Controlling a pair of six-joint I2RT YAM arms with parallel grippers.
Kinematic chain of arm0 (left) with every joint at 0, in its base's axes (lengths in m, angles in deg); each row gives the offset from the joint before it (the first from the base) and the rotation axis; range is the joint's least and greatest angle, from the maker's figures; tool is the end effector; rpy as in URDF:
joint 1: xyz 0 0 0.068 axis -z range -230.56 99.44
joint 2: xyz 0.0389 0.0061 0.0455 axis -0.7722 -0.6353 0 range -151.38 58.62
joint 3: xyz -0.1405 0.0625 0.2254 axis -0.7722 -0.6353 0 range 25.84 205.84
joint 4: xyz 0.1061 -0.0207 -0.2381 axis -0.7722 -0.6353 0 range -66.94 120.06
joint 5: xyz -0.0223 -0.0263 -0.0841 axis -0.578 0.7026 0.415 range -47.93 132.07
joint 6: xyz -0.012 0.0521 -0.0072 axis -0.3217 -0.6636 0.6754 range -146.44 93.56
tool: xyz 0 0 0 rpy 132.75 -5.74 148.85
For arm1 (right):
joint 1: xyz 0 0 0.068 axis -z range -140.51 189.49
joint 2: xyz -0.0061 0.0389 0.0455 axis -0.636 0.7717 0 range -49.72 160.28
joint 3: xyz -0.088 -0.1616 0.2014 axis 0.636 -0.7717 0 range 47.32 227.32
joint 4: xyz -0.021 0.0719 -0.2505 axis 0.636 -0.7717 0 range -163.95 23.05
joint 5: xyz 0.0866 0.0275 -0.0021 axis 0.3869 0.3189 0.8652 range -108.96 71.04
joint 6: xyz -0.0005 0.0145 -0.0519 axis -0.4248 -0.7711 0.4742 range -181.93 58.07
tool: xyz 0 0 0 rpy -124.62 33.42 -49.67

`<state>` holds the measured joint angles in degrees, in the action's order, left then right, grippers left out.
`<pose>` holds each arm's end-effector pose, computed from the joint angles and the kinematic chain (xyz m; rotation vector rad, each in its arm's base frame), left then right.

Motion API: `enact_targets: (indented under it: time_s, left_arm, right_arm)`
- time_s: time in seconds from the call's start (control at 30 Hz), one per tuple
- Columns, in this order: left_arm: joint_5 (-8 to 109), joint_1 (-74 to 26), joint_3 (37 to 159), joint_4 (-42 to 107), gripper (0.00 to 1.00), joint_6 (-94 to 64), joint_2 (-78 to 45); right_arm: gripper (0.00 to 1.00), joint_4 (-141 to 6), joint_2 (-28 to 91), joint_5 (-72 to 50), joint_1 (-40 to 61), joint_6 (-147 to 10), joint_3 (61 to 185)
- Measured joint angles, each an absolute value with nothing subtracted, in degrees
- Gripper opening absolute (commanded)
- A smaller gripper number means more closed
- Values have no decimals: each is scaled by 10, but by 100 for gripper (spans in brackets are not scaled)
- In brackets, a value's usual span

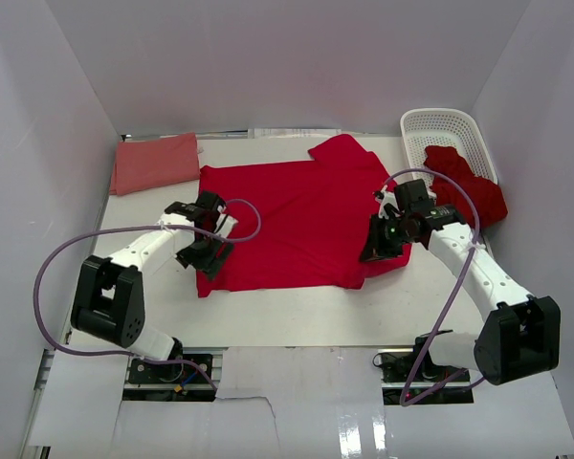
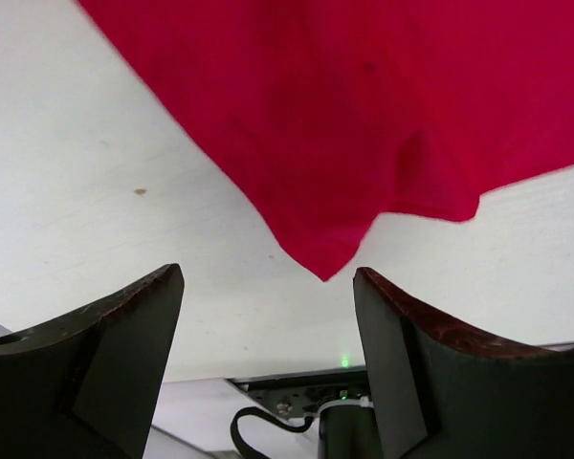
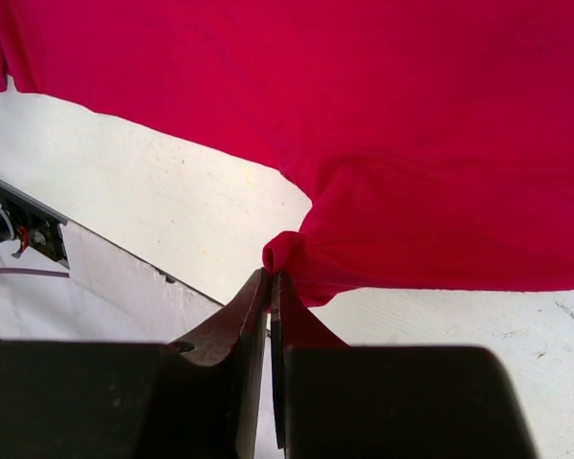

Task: Fold and stack the t-shirts
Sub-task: Flatten out the tshirt

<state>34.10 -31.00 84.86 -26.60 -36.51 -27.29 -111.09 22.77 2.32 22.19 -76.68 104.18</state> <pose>0.2457 -0.0821 0.2111 0.7584 2.9148 0.1950 0.2316 0.0858 0.2644 -0.1941 2.6528 0.6776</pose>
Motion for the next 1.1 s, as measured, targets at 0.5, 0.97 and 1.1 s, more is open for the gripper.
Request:
enact_targets:
  time_s: [0.5, 0.97, 1.1]
  left_arm:
    - [374, -233, 691, -272, 95, -481, -149]
    - [399, -233, 707, -219, 98, -463, -175]
    - [386, -234, 715, -205, 97, -452, -197]
  right_arm:
    - [8, -1099, 248, 40, 199, -765, 1037]
    - [8, -1095, 248, 40, 199, -765, 1029]
    - [8, -1094, 248, 40, 199, -765, 1027]
